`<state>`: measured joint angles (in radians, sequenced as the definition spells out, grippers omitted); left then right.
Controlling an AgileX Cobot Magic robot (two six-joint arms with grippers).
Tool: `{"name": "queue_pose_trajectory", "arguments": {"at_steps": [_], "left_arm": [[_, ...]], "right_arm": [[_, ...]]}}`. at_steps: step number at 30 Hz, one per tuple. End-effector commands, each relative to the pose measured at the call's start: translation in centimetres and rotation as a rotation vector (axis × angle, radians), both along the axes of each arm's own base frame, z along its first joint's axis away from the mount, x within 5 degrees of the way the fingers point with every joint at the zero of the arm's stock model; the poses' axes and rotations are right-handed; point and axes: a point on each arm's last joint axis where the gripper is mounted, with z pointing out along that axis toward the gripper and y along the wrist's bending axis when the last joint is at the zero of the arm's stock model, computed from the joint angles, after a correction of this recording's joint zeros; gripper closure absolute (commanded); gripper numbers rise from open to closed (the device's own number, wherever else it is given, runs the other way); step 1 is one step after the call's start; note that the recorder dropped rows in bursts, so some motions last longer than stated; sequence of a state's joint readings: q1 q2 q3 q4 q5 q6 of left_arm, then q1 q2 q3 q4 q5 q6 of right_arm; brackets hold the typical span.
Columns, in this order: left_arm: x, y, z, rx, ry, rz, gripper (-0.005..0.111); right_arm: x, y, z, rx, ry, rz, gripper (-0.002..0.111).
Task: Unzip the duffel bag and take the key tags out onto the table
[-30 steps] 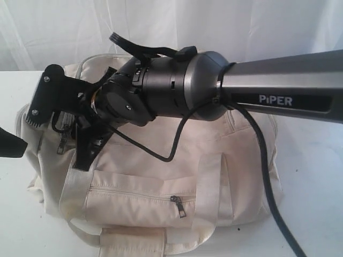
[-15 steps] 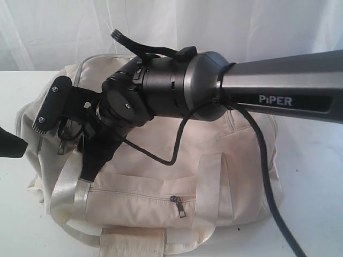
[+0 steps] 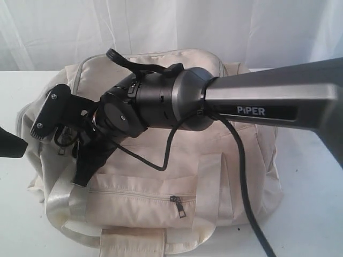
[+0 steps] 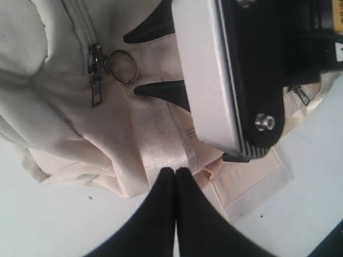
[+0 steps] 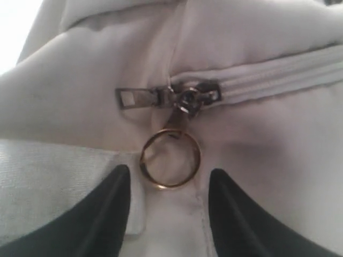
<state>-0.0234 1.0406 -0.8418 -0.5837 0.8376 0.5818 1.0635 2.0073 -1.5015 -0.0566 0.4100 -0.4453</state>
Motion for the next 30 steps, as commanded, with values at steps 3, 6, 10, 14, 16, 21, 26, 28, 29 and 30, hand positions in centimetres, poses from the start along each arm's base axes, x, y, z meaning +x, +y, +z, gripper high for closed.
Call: {"name": "queue_pose_trajectory", "arguments": {"at_steps": [3, 6, 10, 14, 16, 21, 26, 28, 29, 30], "left_arm": [[-0.3, -0.2, 0.0, -0.023, 0.017, -0.013, 0.107], [-0.3, -0.2, 0.0, -0.023, 0.017, -0.013, 0.107], [-0.3, -0.2, 0.0, -0.023, 0.017, -0.013, 0.107], [-0.3, -0.2, 0.0, -0.023, 0.017, -0.013, 0.107], [-0.3, -0.2, 0.0, -0.023, 0.017, -0.013, 0.107], [-0.3, -0.3, 0.0, -0.029, 0.017, -0.012, 0.107], [-0.3, -0.3, 0.0, -0.029, 0.017, -0.012, 0.107], [-0.3, -0.3, 0.0, -0.029, 0.017, -0.012, 0.107], [-0.3, -0.3, 0.0, -0.029, 0.017, -0.012, 0.107], [-0.3, -0.3, 0.0, -0.029, 0.017, -0.012, 0.107]], "right_arm": [[0.3, 0.3, 0.3, 0.07, -0.005, -0.014, 0.064], [0.3, 0.6, 0.1, 0.105, 0.018, -0.032, 0.064], [0.4, 0.7, -0.6, 0.098, 0.027, -0.035, 0.064], [0.4, 0.7, -1.5, 0.065, 0.047, -0.037, 0.064], [0.3, 0.7, -1.5, 0.058, 0.051, -0.037, 0.069], [0.3, 0.6, -1.5, 0.056, 0.052, -0.037, 0.092], [0.2, 0.4, -0.5, 0.069, 0.041, -0.034, 0.108], [0.2, 0.2, 0.5, 0.075, 0.014, -0.024, 0.108], [0.1, 0.1, 1.1, 0.078, 0.001, -0.019, 0.108], [0.1, -0.1, 1.6, 0.081, -0.013, -0.014, 0.108]]}}
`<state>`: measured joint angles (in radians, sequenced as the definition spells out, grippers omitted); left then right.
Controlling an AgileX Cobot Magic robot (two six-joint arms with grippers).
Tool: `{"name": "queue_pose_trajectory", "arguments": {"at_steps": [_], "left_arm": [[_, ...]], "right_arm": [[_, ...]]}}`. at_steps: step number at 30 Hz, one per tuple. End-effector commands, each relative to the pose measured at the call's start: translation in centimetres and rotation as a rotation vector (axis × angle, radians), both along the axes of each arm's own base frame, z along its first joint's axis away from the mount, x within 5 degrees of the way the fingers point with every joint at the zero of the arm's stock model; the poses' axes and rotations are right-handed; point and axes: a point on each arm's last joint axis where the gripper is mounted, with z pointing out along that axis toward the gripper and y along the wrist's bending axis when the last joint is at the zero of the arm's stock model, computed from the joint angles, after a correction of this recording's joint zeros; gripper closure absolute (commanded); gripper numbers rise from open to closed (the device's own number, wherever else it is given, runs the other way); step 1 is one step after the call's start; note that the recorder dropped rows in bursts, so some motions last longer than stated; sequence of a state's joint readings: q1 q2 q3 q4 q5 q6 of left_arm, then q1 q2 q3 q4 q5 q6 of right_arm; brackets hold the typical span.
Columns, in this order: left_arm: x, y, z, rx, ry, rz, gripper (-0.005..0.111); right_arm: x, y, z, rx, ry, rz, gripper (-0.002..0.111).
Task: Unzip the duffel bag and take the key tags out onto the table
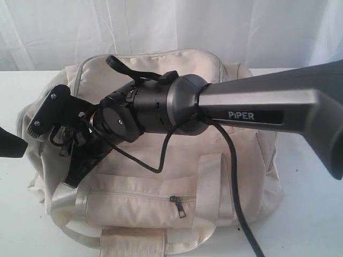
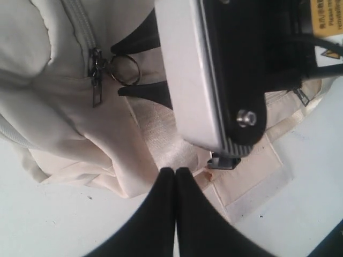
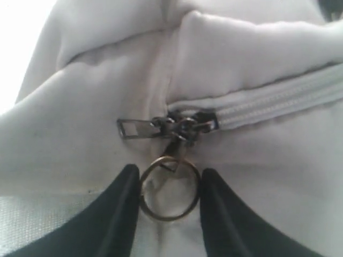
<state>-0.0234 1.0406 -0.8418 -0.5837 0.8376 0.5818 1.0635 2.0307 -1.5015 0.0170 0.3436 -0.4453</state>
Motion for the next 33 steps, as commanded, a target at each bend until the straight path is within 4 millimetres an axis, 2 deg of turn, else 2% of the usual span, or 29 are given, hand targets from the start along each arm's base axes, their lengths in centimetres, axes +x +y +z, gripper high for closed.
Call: {"name": "queue_pose_trajectory", "arguments": {"at_steps": [1, 6, 10, 18, 27, 33], "left_arm": [[-0.3, -0.3, 0.0, -0.029, 0.017, -0.012, 0.107], [-0.3, -0.3, 0.0, -0.026, 0.014, -0.018, 0.107], [-0.3, -0.3, 0.0, -0.02, 0.005, -0.029, 0.107], [-0.3, -0.3, -1.4, -0.037, 0.022, 0.007, 0.107], [0.3, -0.3, -2.3, -0.073, -0.08, 0.042, 0.107], [0.5, -0.4, -2.1, -0.072, -0.146, 0.013, 0.107]], "right_arm": [[0.0, -0.9, 2.8, 0.011, -0.062, 0.015, 0.108], [-0.1, -1.5, 4.8, 0.027, -0.111, 0.026, 0.108], [0.3, -1.6, 5.4, 0.039, -0.175, 0.04, 0.108], [3.8, -2.6, 6.0, 0.153, -0.176, -0.087, 0.108], [6.2, -0.7, 6.2, 0.153, -0.237, -0.083, 0.108], [8.9, 0.3, 6.2, 0.15, -0.255, -0.12, 0.108]]}}
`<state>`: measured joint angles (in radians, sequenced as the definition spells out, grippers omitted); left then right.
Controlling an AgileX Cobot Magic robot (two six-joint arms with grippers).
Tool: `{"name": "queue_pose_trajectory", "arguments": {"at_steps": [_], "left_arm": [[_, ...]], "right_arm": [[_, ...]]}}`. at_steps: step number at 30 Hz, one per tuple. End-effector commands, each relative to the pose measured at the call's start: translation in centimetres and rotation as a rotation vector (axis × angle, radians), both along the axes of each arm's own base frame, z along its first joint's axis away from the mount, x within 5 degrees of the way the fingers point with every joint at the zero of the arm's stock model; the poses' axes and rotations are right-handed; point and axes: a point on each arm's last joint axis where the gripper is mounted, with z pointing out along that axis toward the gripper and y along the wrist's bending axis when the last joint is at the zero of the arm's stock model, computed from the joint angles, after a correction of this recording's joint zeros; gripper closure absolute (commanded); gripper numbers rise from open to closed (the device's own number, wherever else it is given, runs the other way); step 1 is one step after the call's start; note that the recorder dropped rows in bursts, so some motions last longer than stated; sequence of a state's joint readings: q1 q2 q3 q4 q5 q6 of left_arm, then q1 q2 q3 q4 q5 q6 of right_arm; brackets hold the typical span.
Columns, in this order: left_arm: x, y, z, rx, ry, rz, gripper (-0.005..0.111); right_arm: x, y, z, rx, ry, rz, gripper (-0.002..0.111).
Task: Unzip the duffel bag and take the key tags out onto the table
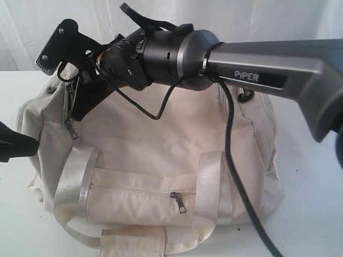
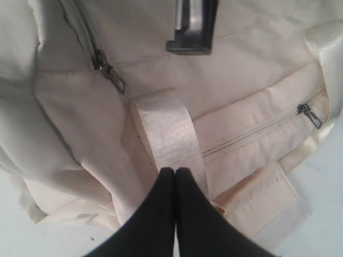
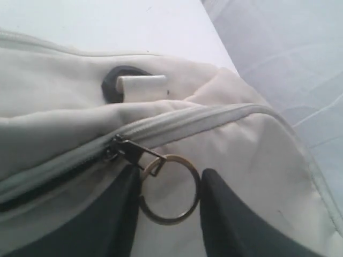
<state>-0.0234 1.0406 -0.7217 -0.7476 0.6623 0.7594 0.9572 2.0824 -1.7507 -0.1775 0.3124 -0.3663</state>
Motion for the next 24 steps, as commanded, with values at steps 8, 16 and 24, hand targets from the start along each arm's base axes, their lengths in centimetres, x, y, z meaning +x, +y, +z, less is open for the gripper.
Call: {"name": "queue_pose_trajectory", "arguments": {"at_steps": [8, 16, 24], "left_arm": [[2.4, -0.4, 1.4, -0.022, -0.372, -0.053, 0.054], [8.1, -2.5, -0.8, -0.009, -0.608, -0.131, 0.04], [11.6, -5.0, -4.6, 0.232, -0.441, -0.025, 0.043]], "right_arm": [[6.0, -1.7, 1.6, 0.077, 0.019, -0.141, 0.108], [5.5, -1.7, 1.0, 0.05, 0.117, -0.115, 0.108], [5.1, -1.8, 0.9, 0.008, 0.15, -0.078, 0.108]]}}
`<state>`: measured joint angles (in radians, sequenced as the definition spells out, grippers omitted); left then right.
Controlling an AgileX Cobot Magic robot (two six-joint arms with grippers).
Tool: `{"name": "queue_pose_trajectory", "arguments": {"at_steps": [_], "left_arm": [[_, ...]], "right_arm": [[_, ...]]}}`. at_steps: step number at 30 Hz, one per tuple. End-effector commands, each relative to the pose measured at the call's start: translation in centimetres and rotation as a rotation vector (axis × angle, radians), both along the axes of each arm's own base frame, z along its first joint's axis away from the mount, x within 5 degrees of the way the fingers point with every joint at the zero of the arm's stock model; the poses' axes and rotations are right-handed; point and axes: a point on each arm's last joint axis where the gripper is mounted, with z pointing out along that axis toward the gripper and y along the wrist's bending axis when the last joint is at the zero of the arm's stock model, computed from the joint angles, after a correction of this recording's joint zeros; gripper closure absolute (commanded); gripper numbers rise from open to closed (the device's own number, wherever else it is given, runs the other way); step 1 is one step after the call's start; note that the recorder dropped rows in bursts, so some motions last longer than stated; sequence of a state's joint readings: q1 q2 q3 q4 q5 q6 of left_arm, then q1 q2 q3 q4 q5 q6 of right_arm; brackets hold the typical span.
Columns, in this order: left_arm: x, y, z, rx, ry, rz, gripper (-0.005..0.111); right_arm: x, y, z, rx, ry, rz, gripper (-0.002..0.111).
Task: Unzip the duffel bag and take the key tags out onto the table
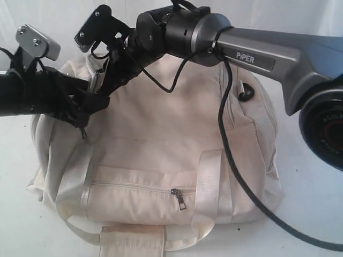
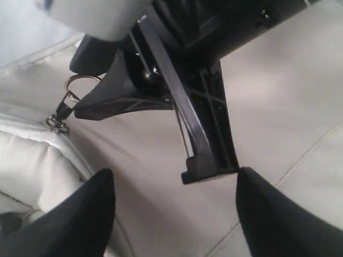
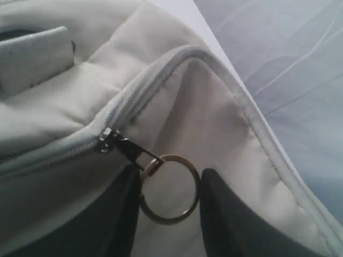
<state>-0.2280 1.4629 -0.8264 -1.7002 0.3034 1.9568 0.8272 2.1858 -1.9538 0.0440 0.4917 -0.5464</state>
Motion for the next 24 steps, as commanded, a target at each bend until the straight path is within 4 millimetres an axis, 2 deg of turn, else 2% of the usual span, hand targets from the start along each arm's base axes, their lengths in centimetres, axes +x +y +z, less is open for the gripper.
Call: {"name": "queue_pose_trajectory", "arguments": {"at_steps": [1, 3, 5, 7, 12, 17, 21, 24], "left_arm": [[1.5, 0.6, -1.9, 0.201, 0.025, 0.184, 0.044], [1.5, 0.7, -1.9, 0.198, 0.041, 0.225, 0.045], [1.1, 0.7, -0.8, 0.153, 0.033, 0.248, 0.045], [0.0, 1.0, 1.2, 0.121, -0.023, 0.249, 0.045], [-3.0, 2.2, 3.2, 0.102, -0.094, 0.277, 0.045], [-6.8, 3.2, 3.3, 0.01, -0.084, 0.304, 0.045], [-9.9, 3.4, 2.6, -0.13, -0.026, 0.282, 0.045], [-11.3, 3.4, 1.8, -0.215, 0.032, 0.264, 0.045]], "right_arm": [[-0.8, 0.3, 0.9, 0.032, 0.044, 0.003, 0.108], [-0.7, 0.2, 0.9, 0.03, 0.046, 0.001, 0.108], [-0.7, 0.2, 0.9, 0.027, 0.046, 0.003, 0.108], [-0.8, 0.2, 0.8, 0.024, 0.049, 0.003, 0.108], [-1.0, 0.0, 1.1, 0.012, 0.064, 0.005, 0.108], [-1.3, -0.3, 2.1, 0.023, 0.072, -0.003, 0.108], [-1.9, -0.8, 3.7, 0.047, 0.086, -0.002, 0.108], [-2.2, -1.0, 4.6, 0.055, 0.079, 0.0, 0.108]]}}
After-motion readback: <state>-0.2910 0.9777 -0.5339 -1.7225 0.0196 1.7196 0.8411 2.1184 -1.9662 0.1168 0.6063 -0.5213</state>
